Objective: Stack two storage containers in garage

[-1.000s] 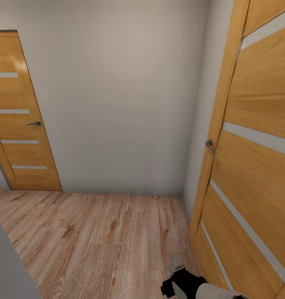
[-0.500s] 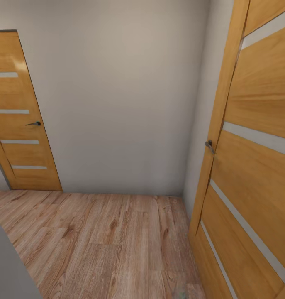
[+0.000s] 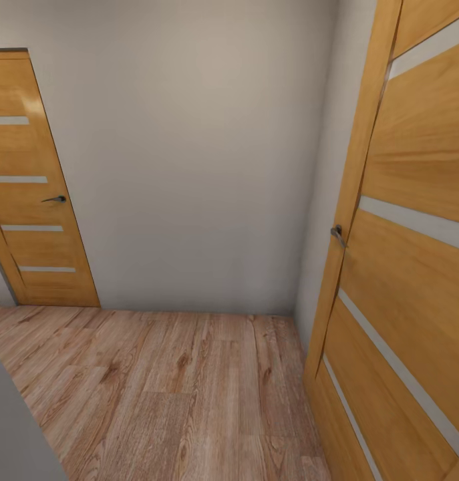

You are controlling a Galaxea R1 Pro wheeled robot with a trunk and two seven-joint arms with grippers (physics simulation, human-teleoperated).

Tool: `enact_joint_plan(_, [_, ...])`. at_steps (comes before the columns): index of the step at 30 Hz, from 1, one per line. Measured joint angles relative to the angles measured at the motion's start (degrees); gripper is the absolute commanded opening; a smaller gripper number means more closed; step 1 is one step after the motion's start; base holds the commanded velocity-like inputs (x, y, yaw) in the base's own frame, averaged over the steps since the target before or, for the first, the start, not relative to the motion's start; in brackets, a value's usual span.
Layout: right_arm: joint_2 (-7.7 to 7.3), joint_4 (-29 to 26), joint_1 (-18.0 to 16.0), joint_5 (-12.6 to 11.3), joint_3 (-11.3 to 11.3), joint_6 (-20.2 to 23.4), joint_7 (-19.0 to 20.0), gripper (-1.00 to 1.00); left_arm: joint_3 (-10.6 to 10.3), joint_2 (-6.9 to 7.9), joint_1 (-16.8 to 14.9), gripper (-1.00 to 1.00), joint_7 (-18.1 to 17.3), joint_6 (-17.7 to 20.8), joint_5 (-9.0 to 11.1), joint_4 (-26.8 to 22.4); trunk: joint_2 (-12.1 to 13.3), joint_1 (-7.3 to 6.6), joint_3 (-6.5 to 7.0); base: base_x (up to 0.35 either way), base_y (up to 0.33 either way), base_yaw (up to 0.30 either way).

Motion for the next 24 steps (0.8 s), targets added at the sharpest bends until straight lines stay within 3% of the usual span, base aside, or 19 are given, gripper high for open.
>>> enact_joint_plan(14, [-4.15, 0.00, 5.97, -0.27, 0.00, -5.81, -0.02, 1.00, 0.02, -0.05, 0.00, 1.00, 0.00, 0.07, 0.00, -0.05, 0.00, 0.00, 0.00, 0.000, 0.000, 0.000])
enact_joint_plan(17, [-6.05, 0.00, 7.20, -0.35, -0.01, -6.78, 0.00, 1.00, 0.00, -0.05, 0.00, 1.00, -0.03, 0.08, 0.01, -0.01, 0.00, -0.01, 0.00, 0.052, -0.030, 0.000])
enact_joint_plan(24, [-6.47, 0.00, 7.61, -0.35, 0.00, -7.05, 0.01, 1.00, 0.00, 0.00, 0.00, 1.00, -0.08, 0.01, 0.11, -0.06, 0.00, -0.01, 0.00, 0.158, -0.116, 0.000])
